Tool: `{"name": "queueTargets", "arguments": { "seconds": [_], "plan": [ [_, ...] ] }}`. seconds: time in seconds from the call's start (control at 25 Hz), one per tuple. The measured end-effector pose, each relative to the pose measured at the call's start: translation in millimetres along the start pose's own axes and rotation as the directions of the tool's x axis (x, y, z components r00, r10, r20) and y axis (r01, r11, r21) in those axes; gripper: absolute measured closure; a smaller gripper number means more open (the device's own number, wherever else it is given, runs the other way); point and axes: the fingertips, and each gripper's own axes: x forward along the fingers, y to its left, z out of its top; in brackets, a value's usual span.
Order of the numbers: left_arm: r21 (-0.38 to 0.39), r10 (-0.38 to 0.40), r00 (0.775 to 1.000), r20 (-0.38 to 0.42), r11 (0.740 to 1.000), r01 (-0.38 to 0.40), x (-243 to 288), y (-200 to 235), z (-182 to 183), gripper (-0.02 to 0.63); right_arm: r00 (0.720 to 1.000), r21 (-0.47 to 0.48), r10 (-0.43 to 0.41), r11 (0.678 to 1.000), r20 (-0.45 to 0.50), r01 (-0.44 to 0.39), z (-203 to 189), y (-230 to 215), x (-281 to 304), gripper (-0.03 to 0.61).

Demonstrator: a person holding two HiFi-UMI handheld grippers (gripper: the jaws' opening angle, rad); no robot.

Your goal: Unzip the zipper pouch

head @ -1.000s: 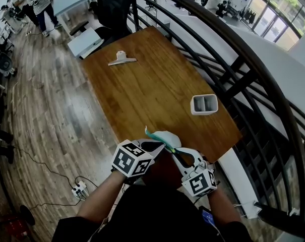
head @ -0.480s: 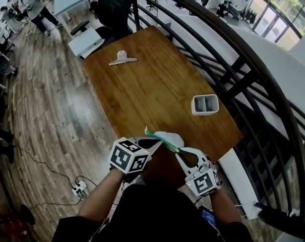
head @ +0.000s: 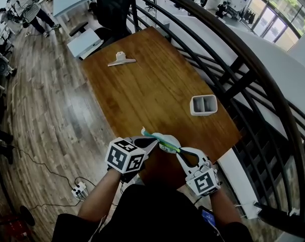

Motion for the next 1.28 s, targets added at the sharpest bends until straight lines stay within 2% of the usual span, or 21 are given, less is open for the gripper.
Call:
{"name": "queueTargets", "arguments": {
  "seconds": [0.24, 0.52, 1.28],
  "plan": [
    [0.087, 0.074, 0.997, 0.003, 0.993, -0.074, -2, 5, -3, 0.601, 1.0, 0.011, -0.008, 1.0, -0.003, 0.008, -2, 0, 1, 0.549],
    [0.055, 0.091, 0.996, 0.022, 0.994, -0.092, -7, 14, -6, 0.601, 1.0, 0.001, -0.002, 1.0, -0.004, 0.002, -3, 2, 1, 0.549],
    [0.04, 0.168, 0.985, 0.03, 0.985, -0.169, -24, 42, -10, 0.601, 1.0, -0.003, -0.014, 1.0, -0.023, 0.014, -9, 2, 1, 0.548]
  ]
}}
